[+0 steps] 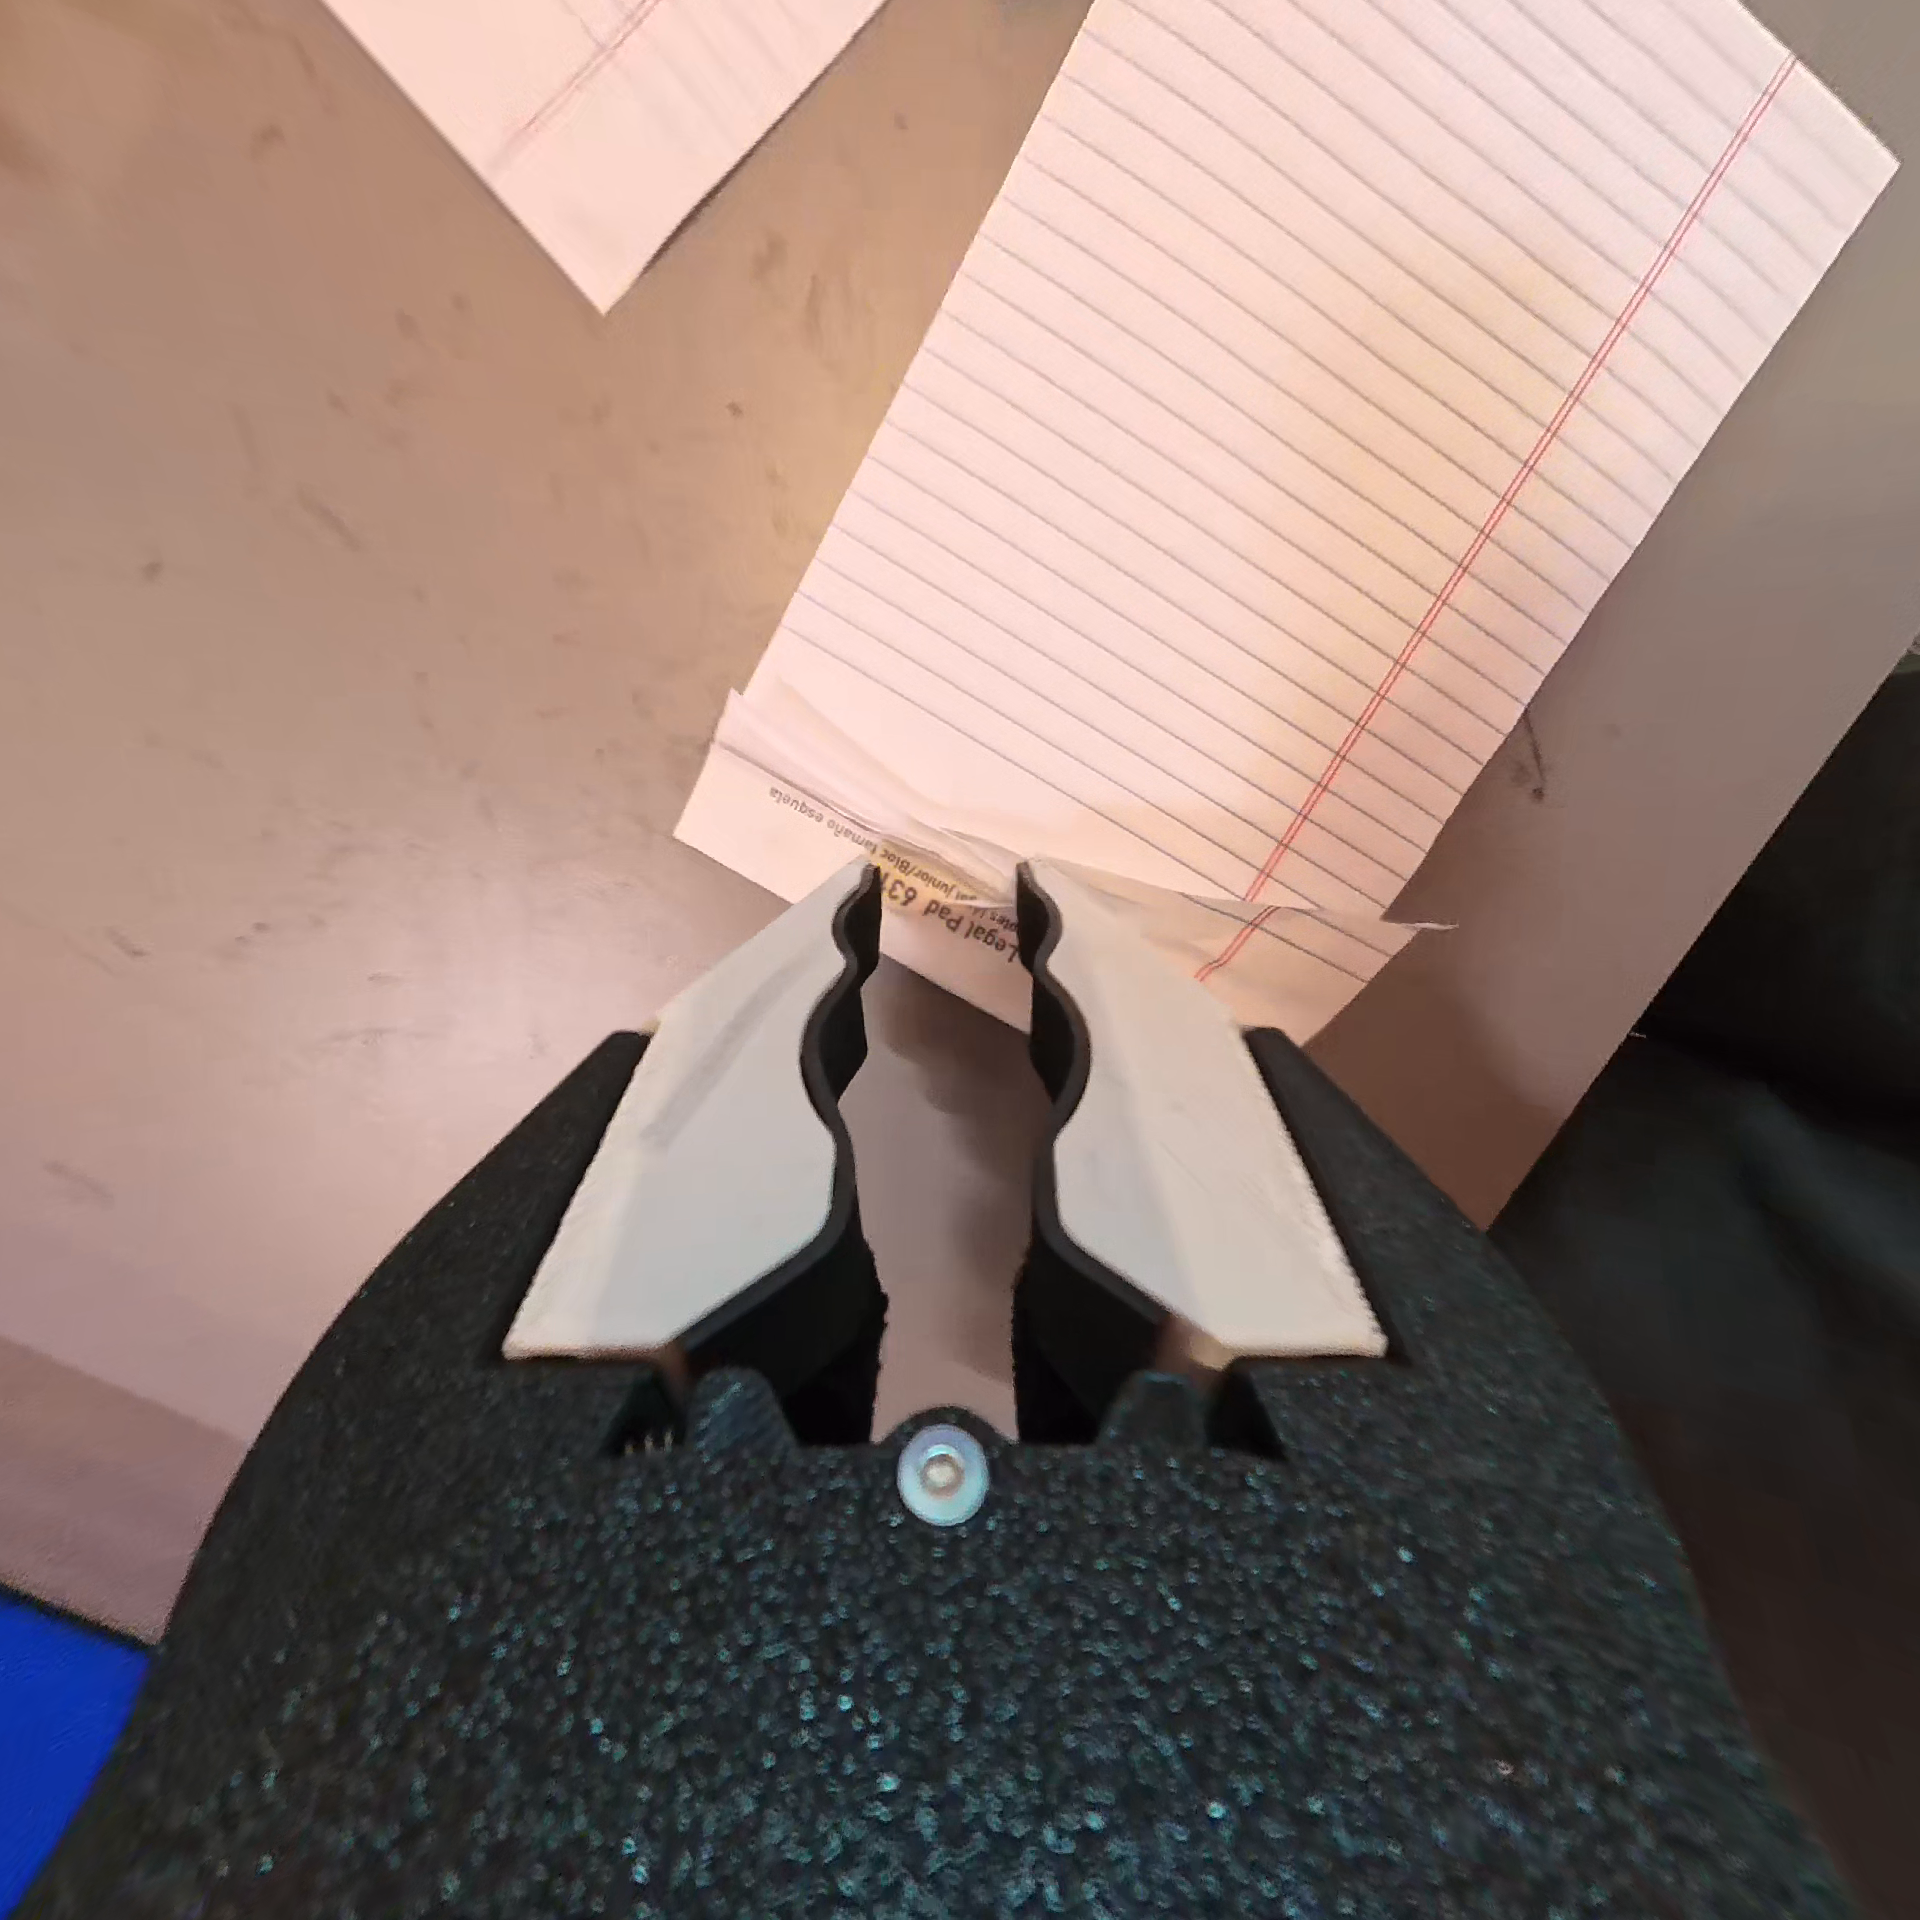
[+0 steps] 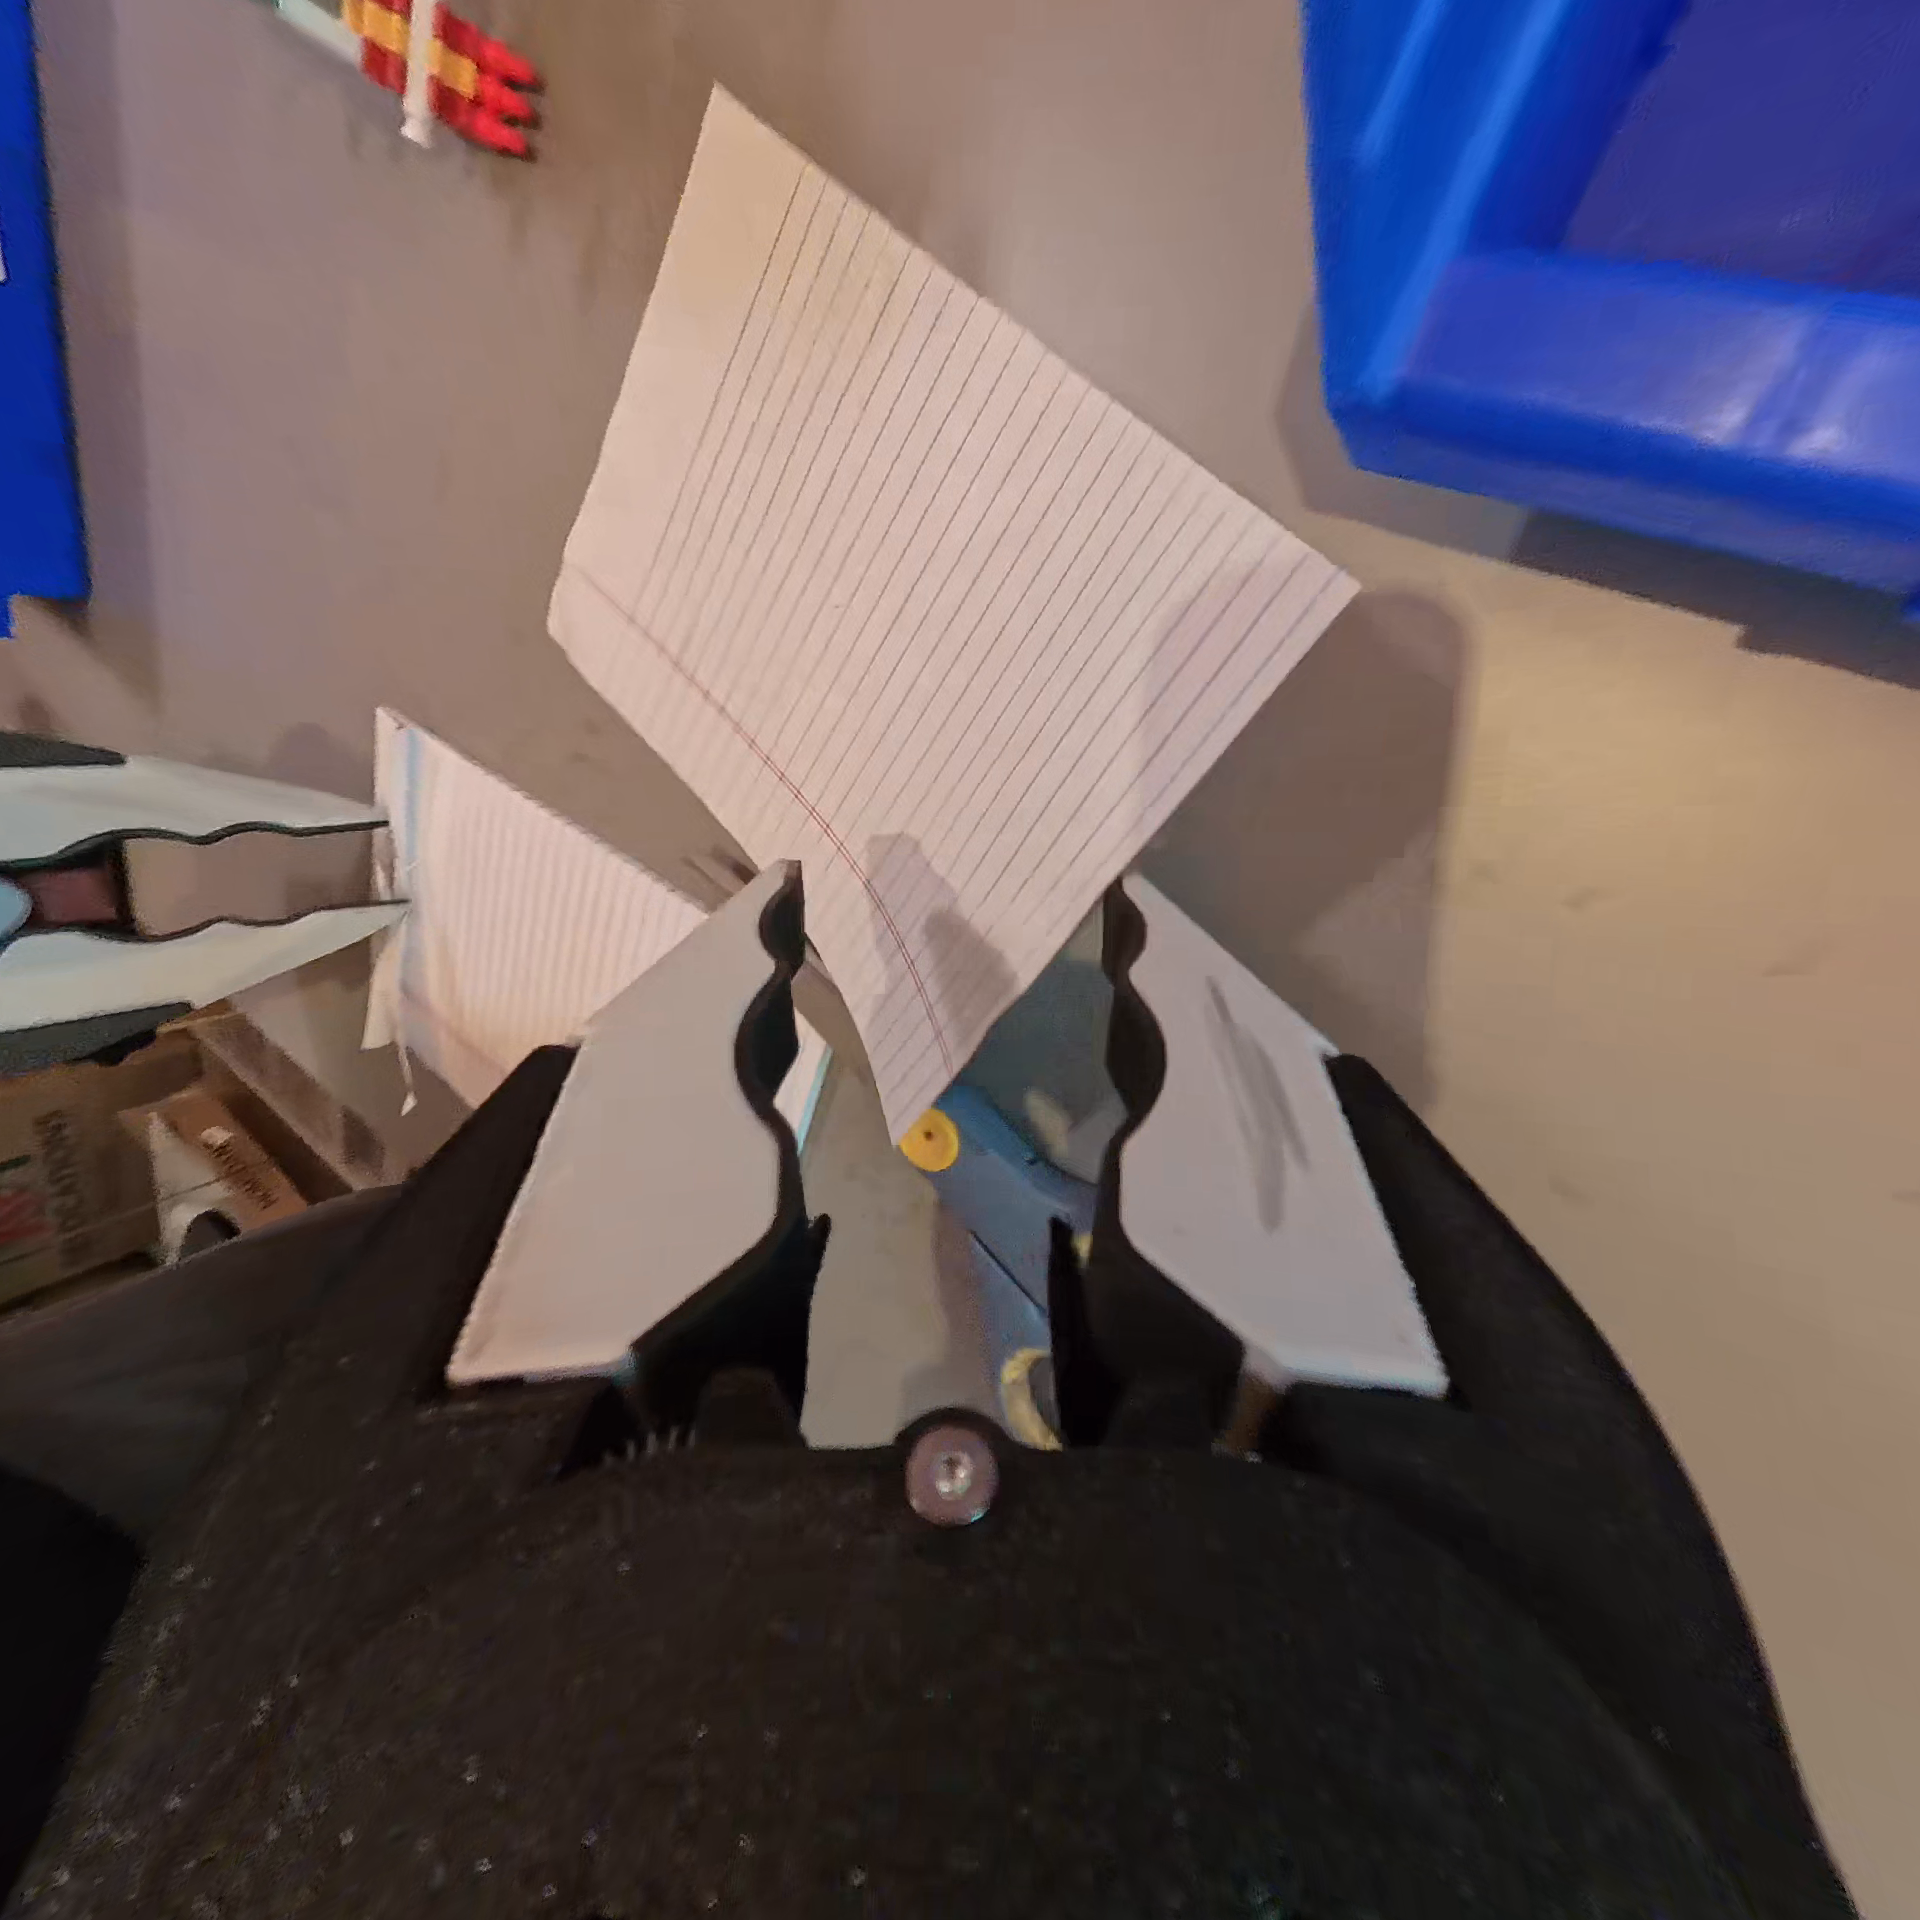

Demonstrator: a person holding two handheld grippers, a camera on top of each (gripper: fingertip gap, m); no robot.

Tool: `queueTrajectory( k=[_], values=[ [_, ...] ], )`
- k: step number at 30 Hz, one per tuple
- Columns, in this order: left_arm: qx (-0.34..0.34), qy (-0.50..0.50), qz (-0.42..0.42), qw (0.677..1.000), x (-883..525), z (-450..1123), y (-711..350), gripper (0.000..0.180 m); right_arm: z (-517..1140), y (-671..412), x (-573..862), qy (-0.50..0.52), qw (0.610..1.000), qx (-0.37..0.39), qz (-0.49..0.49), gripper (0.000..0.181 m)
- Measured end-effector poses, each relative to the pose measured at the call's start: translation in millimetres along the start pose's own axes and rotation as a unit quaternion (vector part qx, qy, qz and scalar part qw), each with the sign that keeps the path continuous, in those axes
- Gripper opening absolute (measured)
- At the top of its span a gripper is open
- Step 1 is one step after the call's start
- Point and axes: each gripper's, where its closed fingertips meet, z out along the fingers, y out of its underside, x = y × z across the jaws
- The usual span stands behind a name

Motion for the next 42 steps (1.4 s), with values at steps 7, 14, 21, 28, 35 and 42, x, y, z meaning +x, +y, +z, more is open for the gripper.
queueTrajectory(
  k=[7,14,21,28,35,42],
  values=[
    [-0.005,-0.004,0.017,1.0,1,-1,4,0.025,-18,10,-8,0.061,0.992,0.022,-0.105,0.079],
    [-0.01,0.0,0.057,0.998,2,-3,11,0.017,12,61,-99,-0.029,0.954,-0.001,-0.297,0.084],
    [-0.023,0.001,0.059,0.998,-6,-9,25,0.017,52,78,-107,0.029,0.921,-0.01,-0.389,0.084],
    [-0.012,0.004,0.044,0.999,-8,-11,29,0.016,64,77,-100,0.079,0.908,0.02,-0.412,0.081],
    [-0.002,0.004,0.037,0.999,-8,-11,29,0.017,64,82,-106,0.076,0.907,0.031,-0.414,0.062],
    [-0.002,0.004,0.035,0.999,-8,-11,29,0.017,58,79,-114,0.08,0.914,0.054,-0.395,0.026]
  ],
)
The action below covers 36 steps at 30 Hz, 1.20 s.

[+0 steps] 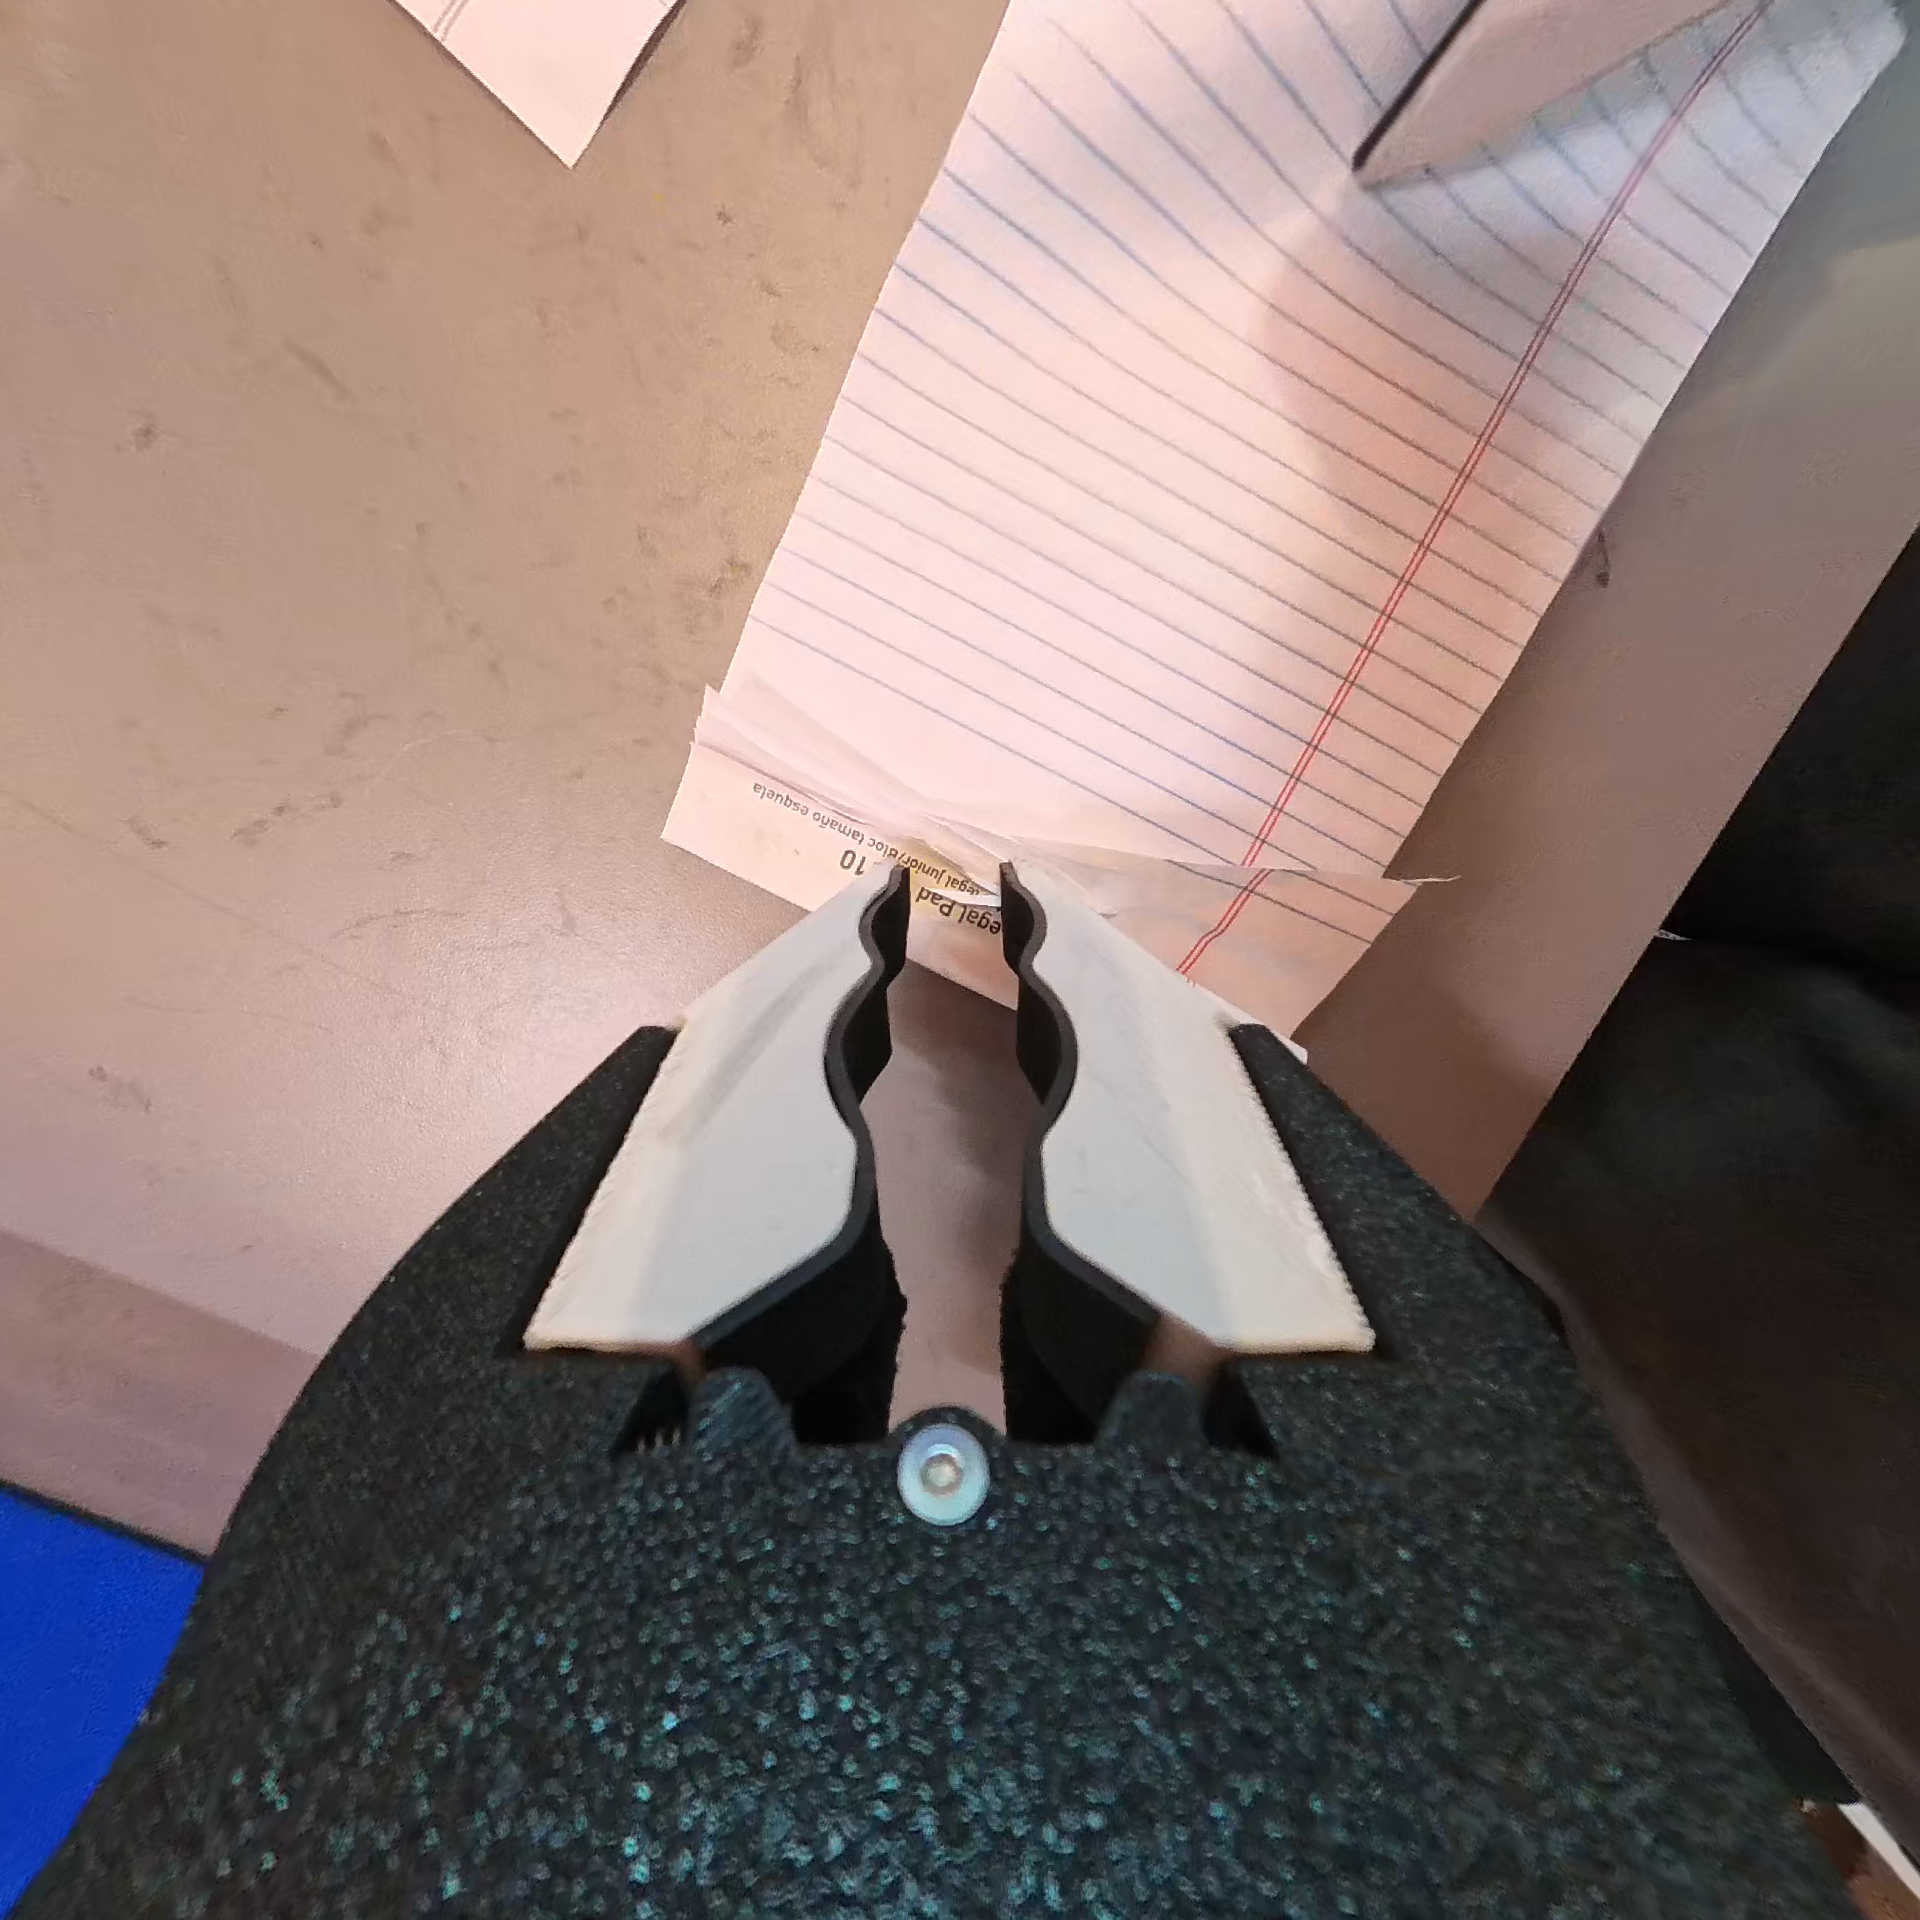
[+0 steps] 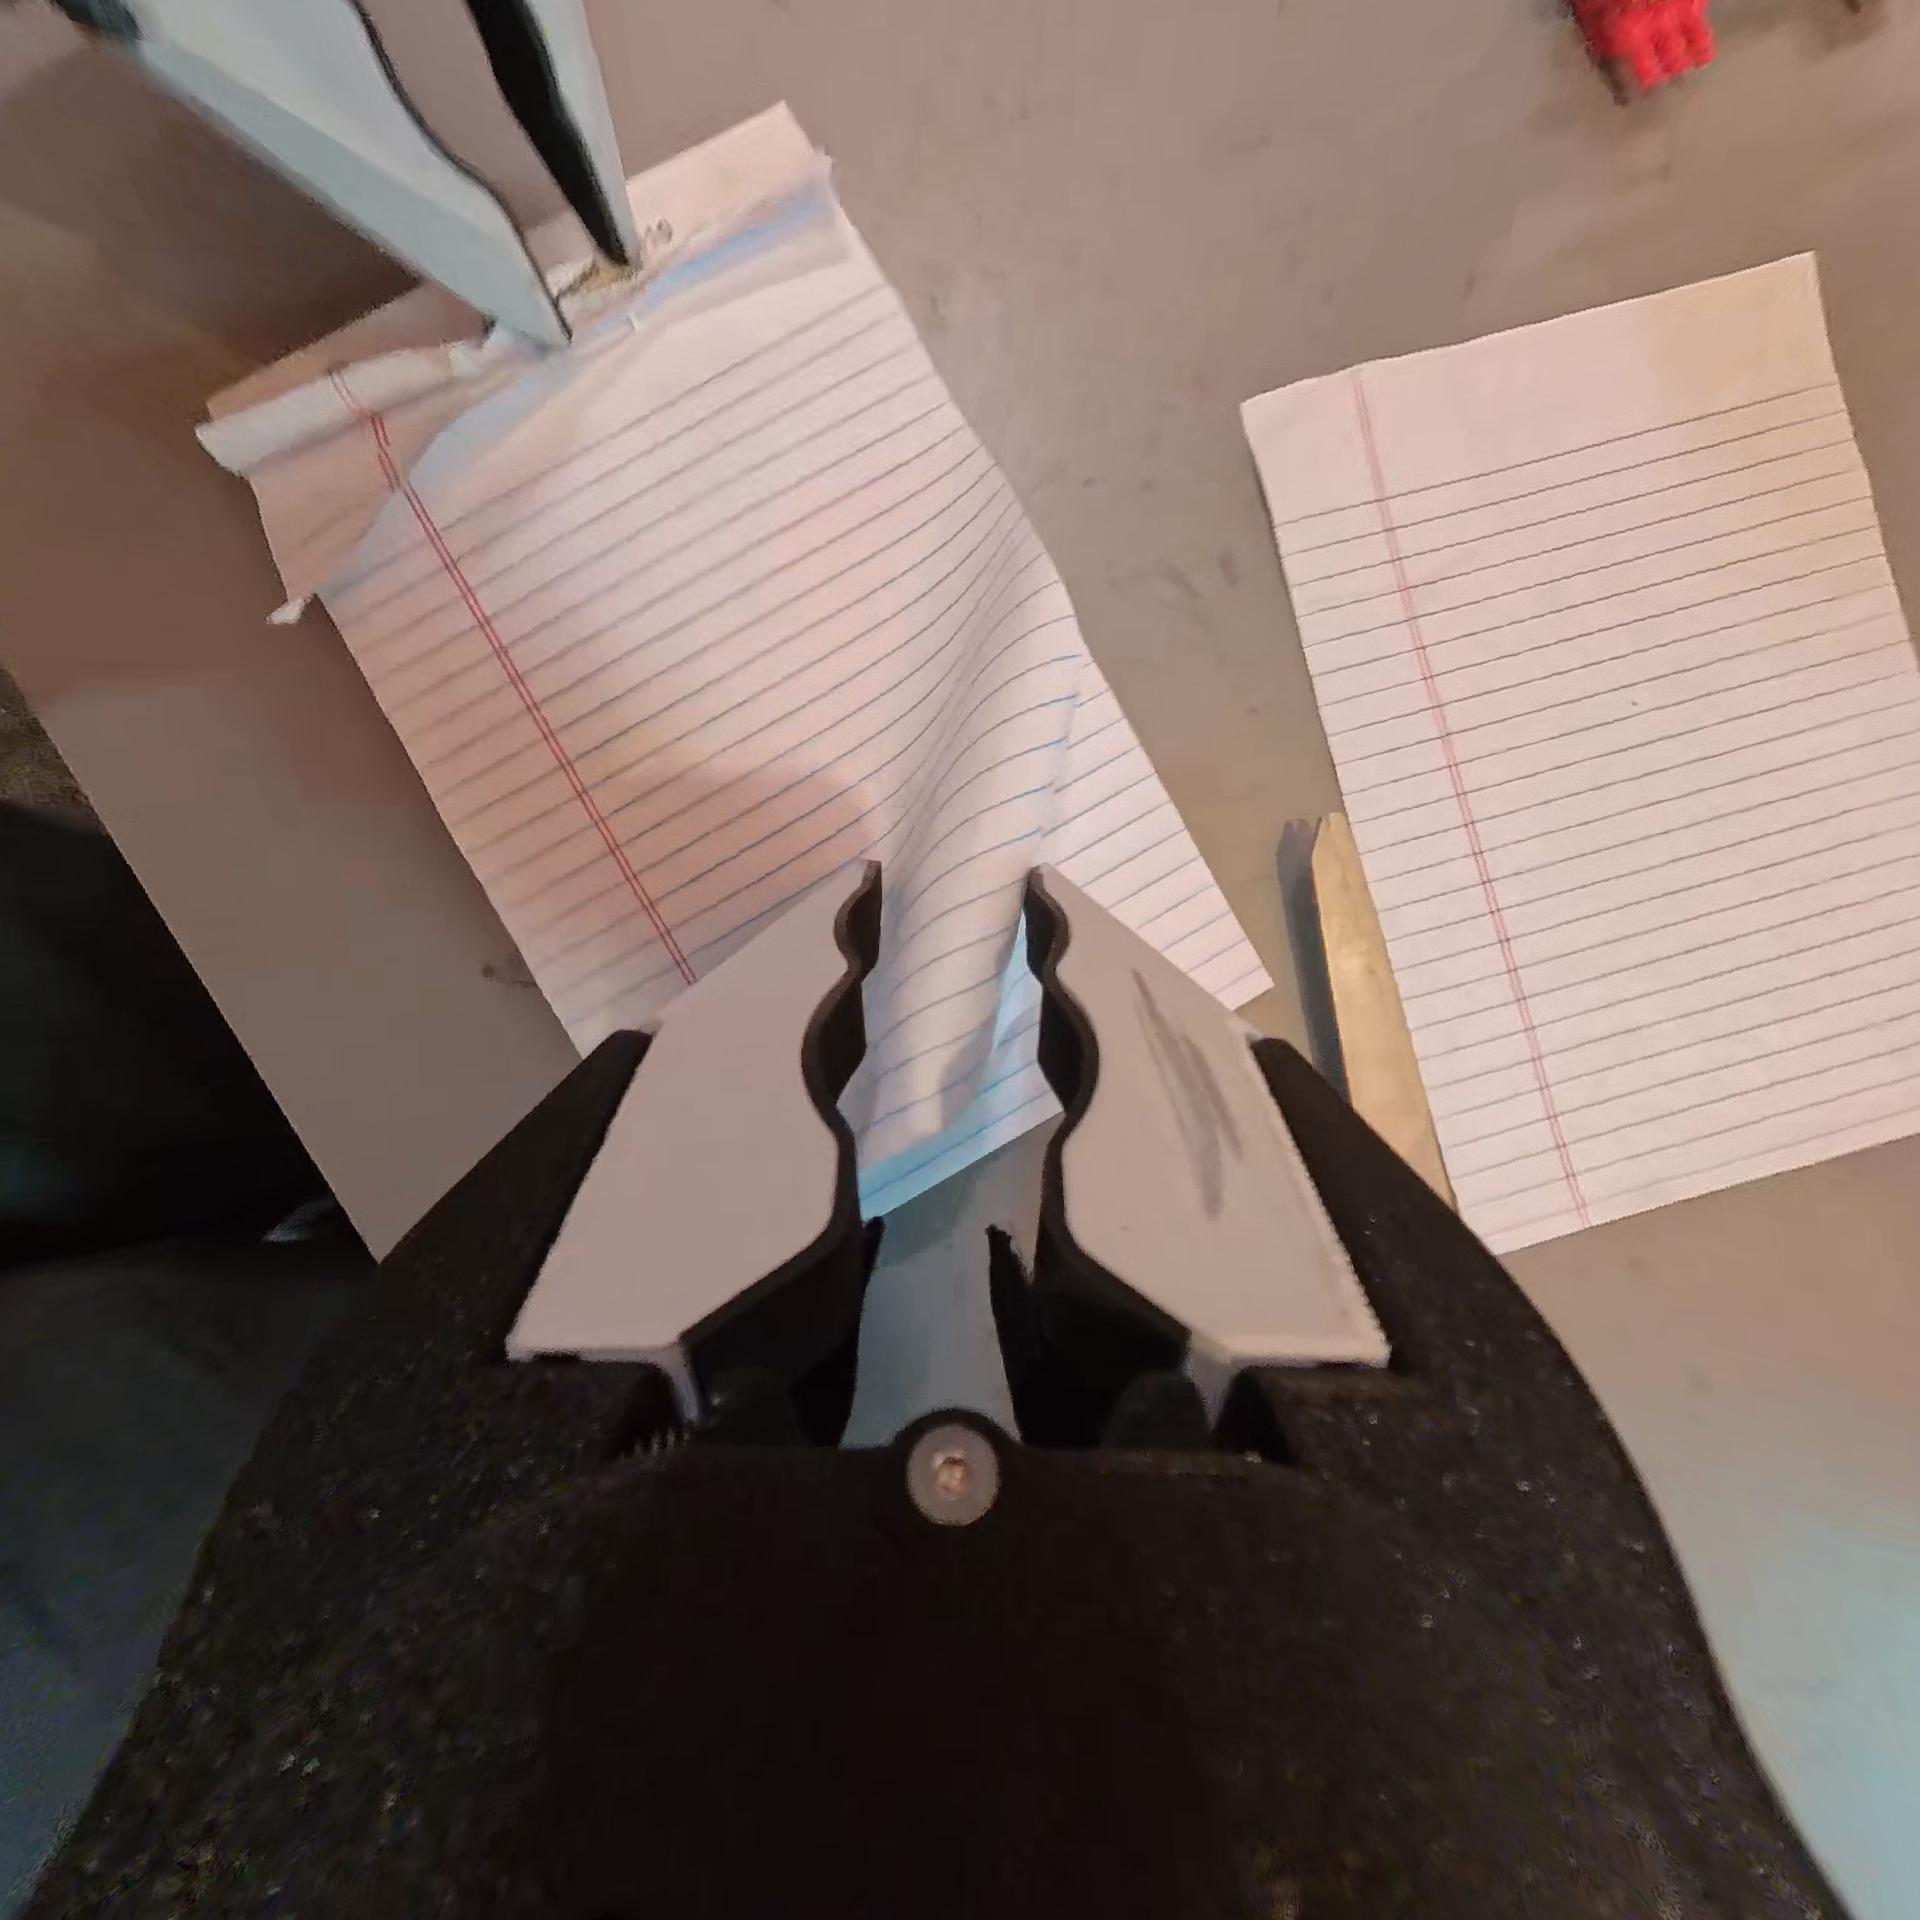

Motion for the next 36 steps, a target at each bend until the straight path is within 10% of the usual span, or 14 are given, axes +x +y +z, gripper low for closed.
queueTrajectory(
  k=[14,21,30,36],
  values=[
    [0.07,-0.001,0.064,0.995,-6,-9,-75,0.048,-23,-26,-6,-0.019,0.998,0.061,0.004,0.0],
    [0.054,0.05,0.095,0.993,3,2,-77,0.007,-26,-28,-6,-0.02,0.997,0.072,0.009,0.003],
    [0.072,0.018,0.147,0.986,3,-3,-77,0.0,-34,-32,10,-0.111,0.979,0.09,0.147,0.073],
    [0.068,0.011,0.152,0.986,2,-3,-77,0.0,-46,-50,-7,-0.295,0.923,0.101,0.226,0.038]
  ],
)
